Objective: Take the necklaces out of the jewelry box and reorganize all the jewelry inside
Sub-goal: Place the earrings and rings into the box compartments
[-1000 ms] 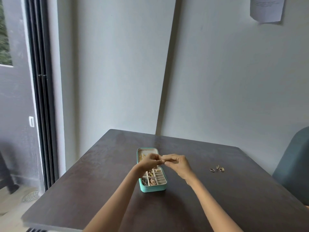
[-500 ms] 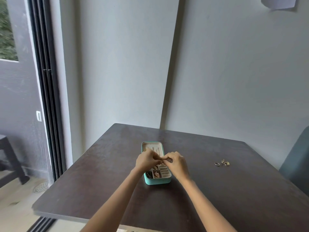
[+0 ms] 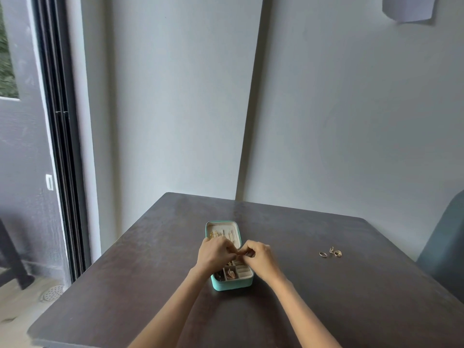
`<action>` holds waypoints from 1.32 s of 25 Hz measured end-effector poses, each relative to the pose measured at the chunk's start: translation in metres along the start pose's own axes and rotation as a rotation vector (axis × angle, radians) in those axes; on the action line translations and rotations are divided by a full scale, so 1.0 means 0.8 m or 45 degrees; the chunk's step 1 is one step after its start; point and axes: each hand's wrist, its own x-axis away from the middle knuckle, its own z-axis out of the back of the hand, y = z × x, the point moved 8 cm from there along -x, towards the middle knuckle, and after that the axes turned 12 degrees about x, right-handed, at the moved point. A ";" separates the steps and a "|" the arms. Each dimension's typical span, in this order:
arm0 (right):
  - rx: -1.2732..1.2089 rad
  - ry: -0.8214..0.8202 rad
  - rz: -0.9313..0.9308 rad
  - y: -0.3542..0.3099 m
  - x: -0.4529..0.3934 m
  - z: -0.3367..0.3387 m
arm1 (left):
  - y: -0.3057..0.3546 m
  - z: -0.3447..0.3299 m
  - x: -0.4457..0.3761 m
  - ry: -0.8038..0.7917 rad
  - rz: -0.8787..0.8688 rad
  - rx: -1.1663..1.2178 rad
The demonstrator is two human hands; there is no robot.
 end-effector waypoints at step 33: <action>-0.563 0.050 -0.501 0.038 0.024 -0.035 | -0.004 -0.006 0.003 -0.109 0.192 0.031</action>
